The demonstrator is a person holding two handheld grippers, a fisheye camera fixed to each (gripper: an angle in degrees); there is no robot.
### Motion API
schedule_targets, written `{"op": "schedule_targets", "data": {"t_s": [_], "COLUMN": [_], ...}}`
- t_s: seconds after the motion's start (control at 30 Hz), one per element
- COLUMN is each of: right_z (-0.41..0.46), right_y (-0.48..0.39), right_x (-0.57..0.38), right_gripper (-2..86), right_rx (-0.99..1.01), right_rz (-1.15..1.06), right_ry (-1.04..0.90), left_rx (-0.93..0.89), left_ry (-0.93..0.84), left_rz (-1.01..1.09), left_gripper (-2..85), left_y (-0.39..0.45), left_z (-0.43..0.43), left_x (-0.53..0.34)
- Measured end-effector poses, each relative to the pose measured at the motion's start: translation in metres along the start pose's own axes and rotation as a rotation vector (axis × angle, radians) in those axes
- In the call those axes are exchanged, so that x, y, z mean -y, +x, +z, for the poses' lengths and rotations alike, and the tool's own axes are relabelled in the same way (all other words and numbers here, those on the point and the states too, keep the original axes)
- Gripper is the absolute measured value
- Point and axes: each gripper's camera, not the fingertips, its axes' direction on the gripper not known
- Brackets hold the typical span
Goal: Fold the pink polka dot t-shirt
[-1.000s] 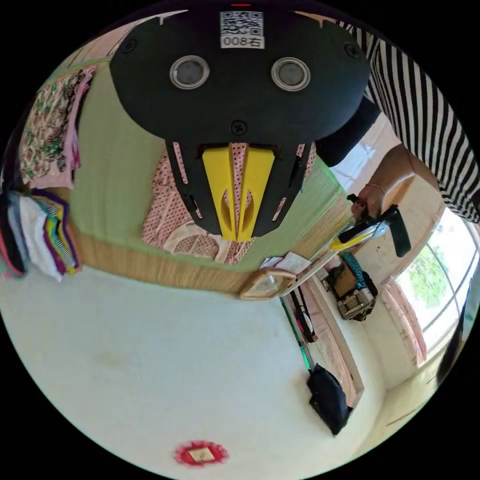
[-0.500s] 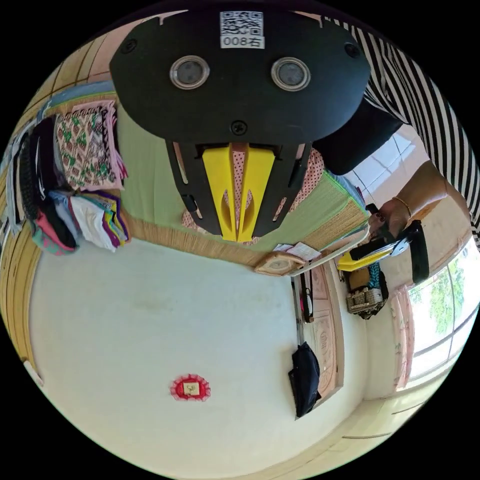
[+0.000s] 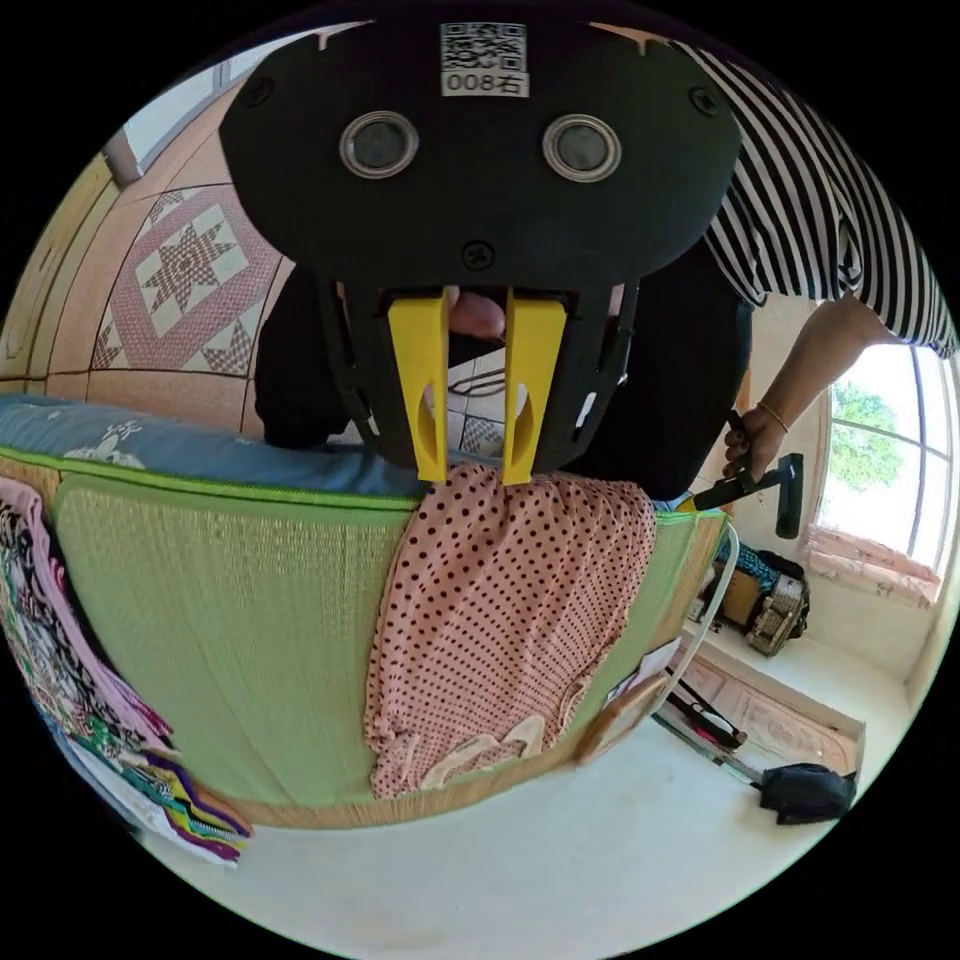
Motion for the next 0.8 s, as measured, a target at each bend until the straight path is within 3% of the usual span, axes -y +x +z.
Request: {"op": "schedule_targets", "data": {"t_s": [0.1, 0.3, 0.8], "right_z": [0.01, 0.001, -0.029], "right_y": [0.02, 0.054, 0.102], "right_x": [0.004, 0.018, 0.027], "right_gripper": [9.3, 9.4, 2.2], "right_rx": [0.042, 0.071, 0.238], "right_rz": [0.053, 0.119, 0.142], "right_ry": [-0.07, -0.098, -0.117], "left_rx": [-0.005, 0.017, -0.145], "left_ry": [-0.162, -0.286, -0.235], "left_rz": [-0.007, -0.004, -0.052], "left_gripper": [6.1, 4.2, 0.6], "left_y": [-0.018, -0.036, -0.1], "left_z": [0.022, 0.029, -0.051], "left_x": [0.021, 0.054, 0.057]}}
